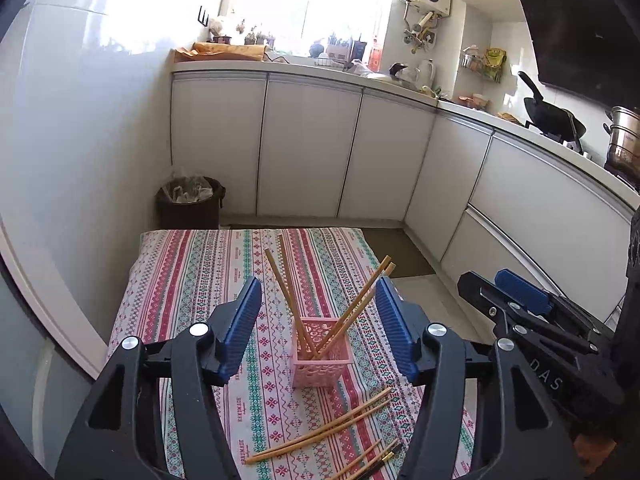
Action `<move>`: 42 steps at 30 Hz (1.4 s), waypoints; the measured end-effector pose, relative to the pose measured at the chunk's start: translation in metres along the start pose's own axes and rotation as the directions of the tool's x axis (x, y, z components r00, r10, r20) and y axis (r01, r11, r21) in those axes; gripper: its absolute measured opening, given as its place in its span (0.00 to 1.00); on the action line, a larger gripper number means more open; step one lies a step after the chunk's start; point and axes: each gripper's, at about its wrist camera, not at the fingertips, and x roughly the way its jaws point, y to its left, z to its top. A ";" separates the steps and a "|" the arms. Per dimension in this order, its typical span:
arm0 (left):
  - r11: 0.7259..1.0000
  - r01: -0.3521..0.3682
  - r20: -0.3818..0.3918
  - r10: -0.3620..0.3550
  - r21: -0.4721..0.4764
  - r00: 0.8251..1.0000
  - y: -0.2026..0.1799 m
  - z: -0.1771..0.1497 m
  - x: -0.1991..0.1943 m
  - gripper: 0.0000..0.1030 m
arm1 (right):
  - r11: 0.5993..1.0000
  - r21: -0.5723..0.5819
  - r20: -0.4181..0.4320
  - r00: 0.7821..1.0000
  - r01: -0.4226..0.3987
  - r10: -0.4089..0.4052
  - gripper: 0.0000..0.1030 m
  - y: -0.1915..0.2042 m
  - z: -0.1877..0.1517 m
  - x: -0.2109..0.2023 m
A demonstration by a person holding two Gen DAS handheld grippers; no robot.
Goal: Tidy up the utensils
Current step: 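Withdraw both open grippers from the pink cup, then lower the left gripper over the pile and close on a wooden chopstick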
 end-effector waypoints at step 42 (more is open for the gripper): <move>0.895 0.127 -0.608 0.182 0.428 0.773 -0.046 -0.176 0.079 0.93 | 0.903 0.286 -0.479 0.864 0.322 -0.156 0.93 -0.151 -0.193 -0.008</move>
